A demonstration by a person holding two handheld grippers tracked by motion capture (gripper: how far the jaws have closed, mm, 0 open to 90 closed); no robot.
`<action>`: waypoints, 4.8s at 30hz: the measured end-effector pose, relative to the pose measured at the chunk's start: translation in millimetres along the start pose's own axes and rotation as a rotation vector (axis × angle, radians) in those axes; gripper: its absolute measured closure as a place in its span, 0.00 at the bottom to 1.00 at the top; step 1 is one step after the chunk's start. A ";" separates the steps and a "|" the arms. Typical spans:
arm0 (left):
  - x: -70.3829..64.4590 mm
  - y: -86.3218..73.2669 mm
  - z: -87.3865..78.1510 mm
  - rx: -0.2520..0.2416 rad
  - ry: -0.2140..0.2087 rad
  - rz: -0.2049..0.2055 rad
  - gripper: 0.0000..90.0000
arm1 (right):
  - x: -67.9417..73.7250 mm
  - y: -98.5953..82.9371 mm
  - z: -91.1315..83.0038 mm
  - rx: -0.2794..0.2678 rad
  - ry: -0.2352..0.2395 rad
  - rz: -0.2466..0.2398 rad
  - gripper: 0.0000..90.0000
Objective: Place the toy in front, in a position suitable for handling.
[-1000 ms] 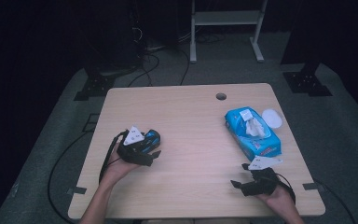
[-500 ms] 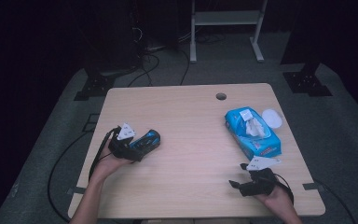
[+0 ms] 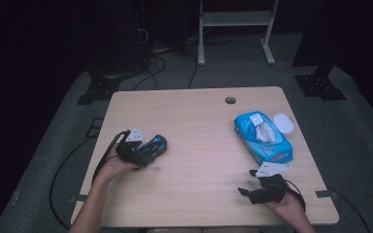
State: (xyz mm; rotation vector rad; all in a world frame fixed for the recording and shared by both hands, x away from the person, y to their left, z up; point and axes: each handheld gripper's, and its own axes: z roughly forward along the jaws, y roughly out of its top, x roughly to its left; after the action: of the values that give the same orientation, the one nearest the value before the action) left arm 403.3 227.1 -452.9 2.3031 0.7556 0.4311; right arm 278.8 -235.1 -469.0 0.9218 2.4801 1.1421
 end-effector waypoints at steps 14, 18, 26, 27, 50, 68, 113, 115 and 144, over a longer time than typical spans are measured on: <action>7.9 12.8 11.2 0.158 -0.049 0.037 0.13 | 1.2 2.0 -2.6 -0.006 0.011 -0.006 0.22; 8.4 12.1 16.1 0.211 -0.045 0.034 0.14 | 1.4 2.1 -3.0 -0.007 0.014 -0.010 0.22; 12.3 16.6 18.9 0.256 -0.085 0.001 0.25 | 2.1 2.4 -2.0 0.000 0.020 -0.009 0.22; 12.6 17.4 19.4 0.264 -0.094 -0.008 0.27 | 2.1 2.4 -1.6 0.001 0.020 -0.011 0.22; 10.8 28.7 21.4 0.351 -0.078 0.014 0.29 | 3.1 1.8 -2.0 -0.003 0.028 -0.023 0.22; -14.5 72.0 -6.3 0.242 -0.095 0.129 0.29 | 2.0 2.0 -2.3 -0.005 0.023 -0.017 0.22; -137.4 111.1 81.5 0.249 -0.334 0.351 0.28 | -10.2 -5.8 -14.6 -0.031 -0.017 0.016 0.22; -135.7 109.9 77.3 0.223 -0.330 0.349 0.22 | -9.5 -4.3 -16.2 -0.040 -0.028 0.013 0.22; -110.9 35.5 26.3 -0.090 -0.212 0.222 0.09 | -120.1 60.4 -10.8 -0.015 -0.375 0.174 0.75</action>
State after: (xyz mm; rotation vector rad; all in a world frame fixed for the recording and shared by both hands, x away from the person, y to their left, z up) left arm 343.9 123.7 -458.5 2.3109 0.3713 0.3055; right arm 392.2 -289.1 -419.8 1.2402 2.1214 0.9322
